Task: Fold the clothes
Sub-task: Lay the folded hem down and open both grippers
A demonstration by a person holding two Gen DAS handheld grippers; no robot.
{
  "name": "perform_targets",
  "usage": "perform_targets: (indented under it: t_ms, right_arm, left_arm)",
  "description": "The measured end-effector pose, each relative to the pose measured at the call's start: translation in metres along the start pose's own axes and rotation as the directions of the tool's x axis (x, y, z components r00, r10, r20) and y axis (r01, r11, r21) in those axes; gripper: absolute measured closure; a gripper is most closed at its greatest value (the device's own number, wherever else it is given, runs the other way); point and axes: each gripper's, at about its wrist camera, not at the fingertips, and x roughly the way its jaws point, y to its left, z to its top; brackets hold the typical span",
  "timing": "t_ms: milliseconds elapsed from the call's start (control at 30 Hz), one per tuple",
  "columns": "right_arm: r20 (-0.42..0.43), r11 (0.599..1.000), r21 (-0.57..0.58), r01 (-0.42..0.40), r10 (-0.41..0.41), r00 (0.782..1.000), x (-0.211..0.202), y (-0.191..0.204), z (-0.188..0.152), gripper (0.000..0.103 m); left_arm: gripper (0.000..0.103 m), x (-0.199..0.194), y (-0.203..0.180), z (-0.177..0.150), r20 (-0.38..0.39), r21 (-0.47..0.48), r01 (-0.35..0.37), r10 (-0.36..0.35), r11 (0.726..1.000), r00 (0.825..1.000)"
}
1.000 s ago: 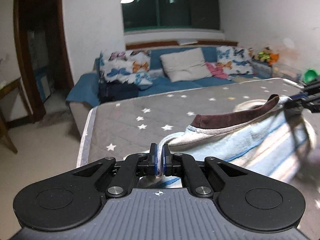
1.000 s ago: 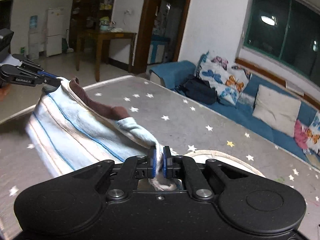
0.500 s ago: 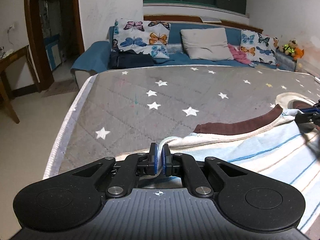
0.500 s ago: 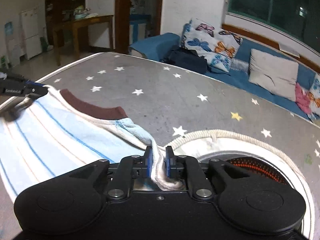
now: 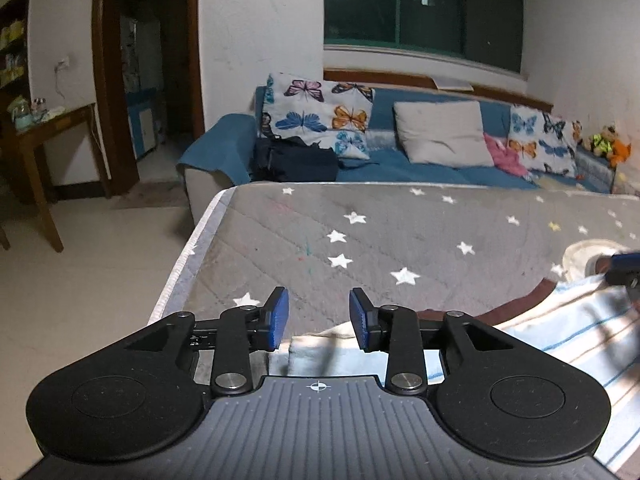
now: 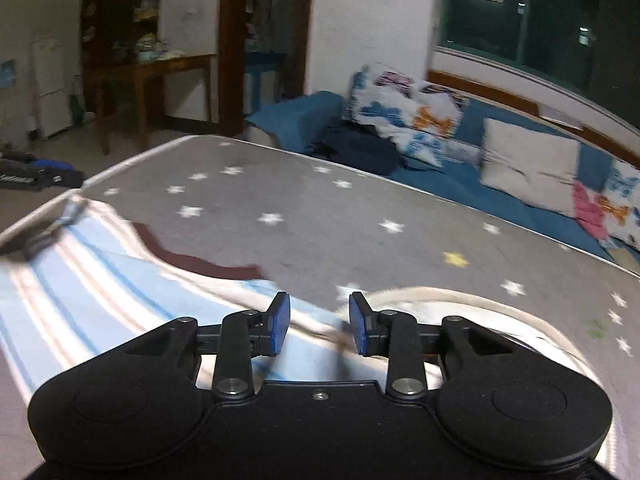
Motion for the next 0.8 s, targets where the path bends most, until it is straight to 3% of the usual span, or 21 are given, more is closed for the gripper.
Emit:
perform_targets:
  t_ms: [100, 133, 333, 467, 667, 800]
  right_arm:
    - [-0.004, 0.998, -0.005, -0.059, 0.059, 0.998, 0.012, 0.017, 0.002, 0.068]
    - [-0.012, 0.997, -0.009, -0.078, 0.078, 0.997, 0.019, 0.023, 0.002, 0.068]
    - [-0.041, 0.994, 0.004, -0.114, 0.114, 0.993, 0.04, 0.039, 0.001, 0.068]
    - [-0.056, 0.996, 0.01, -0.094, 0.095, 0.994, 0.043, 0.033, -0.003, 0.068]
    - [-0.063, 0.998, 0.04, -0.041, 0.044, 0.997, 0.035, 0.01, -0.015, 0.068]
    - [-0.058, 0.996, 0.089, -0.012, 0.018, 0.998, 0.023, -0.009, -0.024, 0.068]
  left_arm:
    - [0.074, -0.004, -0.011, -0.007, -0.032, -0.001, 0.086, -0.086, 0.996, 0.996]
    - [0.08, -0.002, -0.018, -0.011, -0.045, 0.018, 0.102, -0.101, 0.995, 0.994]
    - [0.084, 0.018, -0.05, -0.027, -0.102, 0.084, 0.171, -0.163, 0.982, 0.981]
    - [0.084, 0.039, -0.055, -0.039, -0.143, 0.089, 0.152, -0.138, 0.984, 0.98]
    - [0.083, 0.046, -0.04, -0.042, -0.14, 0.047, 0.158, -0.15, 0.986, 0.979]
    - [0.082, 0.047, -0.019, -0.036, -0.129, -0.016, 0.105, -0.107, 0.994, 0.986]
